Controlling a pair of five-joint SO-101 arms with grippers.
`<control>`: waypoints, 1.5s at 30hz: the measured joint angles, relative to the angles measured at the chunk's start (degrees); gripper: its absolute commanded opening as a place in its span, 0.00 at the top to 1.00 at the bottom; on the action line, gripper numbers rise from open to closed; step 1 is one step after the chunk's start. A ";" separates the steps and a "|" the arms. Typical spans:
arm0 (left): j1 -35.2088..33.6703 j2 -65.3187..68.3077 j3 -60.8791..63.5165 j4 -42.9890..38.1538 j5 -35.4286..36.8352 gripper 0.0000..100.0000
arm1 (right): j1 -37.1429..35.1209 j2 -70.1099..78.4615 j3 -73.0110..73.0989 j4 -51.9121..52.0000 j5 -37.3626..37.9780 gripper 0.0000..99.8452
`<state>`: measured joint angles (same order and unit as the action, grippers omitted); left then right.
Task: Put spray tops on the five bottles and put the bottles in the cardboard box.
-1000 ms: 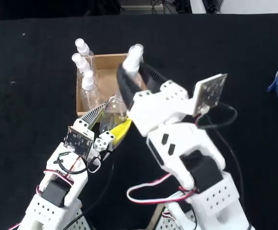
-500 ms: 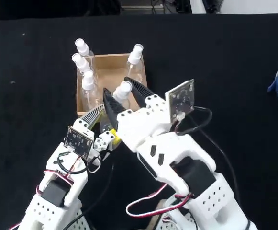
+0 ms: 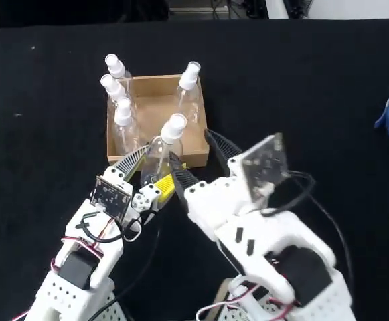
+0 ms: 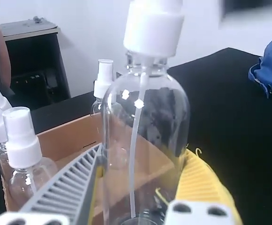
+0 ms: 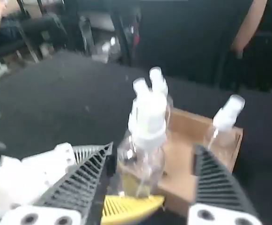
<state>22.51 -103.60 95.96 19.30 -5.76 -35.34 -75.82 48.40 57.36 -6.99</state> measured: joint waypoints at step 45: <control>11.87 0.00 0.00 -0.88 0.09 0.97 | 0.00 -26.99 24.00 0.97 4.40 0.76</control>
<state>34.37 -103.60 95.96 18.42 -5.67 -35.34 -102.81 72.40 58.33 -2.59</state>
